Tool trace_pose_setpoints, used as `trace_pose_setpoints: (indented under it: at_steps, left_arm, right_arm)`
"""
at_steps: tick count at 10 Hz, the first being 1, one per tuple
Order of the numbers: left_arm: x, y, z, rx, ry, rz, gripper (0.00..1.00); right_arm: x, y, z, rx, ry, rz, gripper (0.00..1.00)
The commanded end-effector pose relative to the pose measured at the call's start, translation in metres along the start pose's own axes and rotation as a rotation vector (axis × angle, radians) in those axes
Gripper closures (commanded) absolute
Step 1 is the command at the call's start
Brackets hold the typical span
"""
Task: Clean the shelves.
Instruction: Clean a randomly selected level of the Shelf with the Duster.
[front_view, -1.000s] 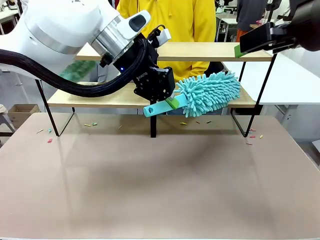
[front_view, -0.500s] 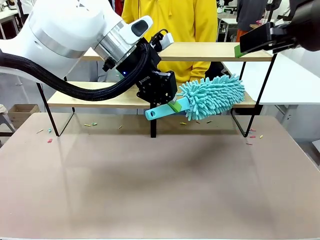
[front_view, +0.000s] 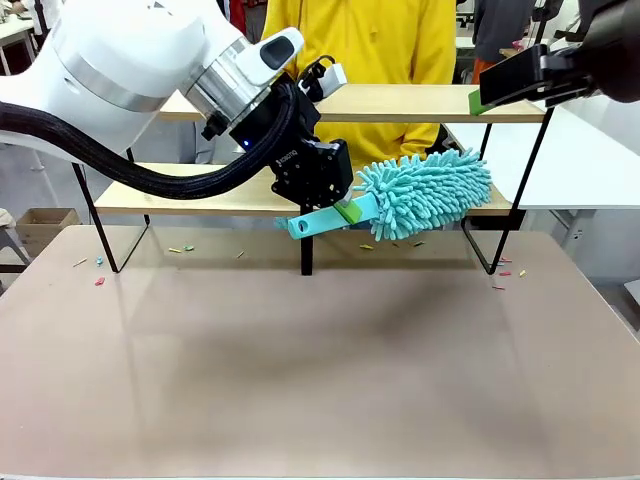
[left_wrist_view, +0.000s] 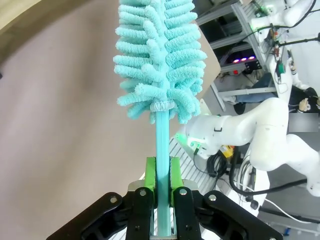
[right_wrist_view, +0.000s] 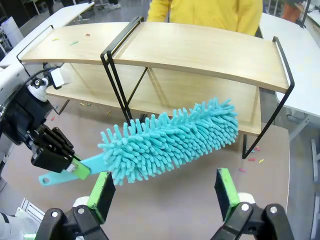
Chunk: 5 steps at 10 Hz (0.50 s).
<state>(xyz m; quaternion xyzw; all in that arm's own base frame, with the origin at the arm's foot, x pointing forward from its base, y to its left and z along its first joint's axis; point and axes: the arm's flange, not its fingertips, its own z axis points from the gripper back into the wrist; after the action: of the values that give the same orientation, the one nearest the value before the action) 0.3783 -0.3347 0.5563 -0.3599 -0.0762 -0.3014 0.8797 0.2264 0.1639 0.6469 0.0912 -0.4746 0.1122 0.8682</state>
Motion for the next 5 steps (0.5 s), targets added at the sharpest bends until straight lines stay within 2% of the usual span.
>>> trace_pose_setpoints:
  at_steps: [1,2,4,5]
  left_arm:
    - [-0.022,0.01,0.056,-0.03,-0.095,-0.034,0.88]
    - [-0.035,0.016,0.094,0.004,-0.186,-0.019,0.88]
    - [-0.075,0.025,0.163,-0.076,-0.216,-0.094,0.88]
    - [-0.102,0.032,0.196,-0.118,-0.322,-0.096,0.88]
  right_arm:
    - [0.0,0.0,0.0,-0.002,-0.002,-0.004,0.0]
    - [0.0,0.0,0.0,-0.002,-0.002,-0.004,0.0]
    - [0.0,0.0,0.0,-0.002,-0.002,-0.004,0.0]
    - [0.0,0.0,0.0,-0.002,-0.002,-0.004,0.0]
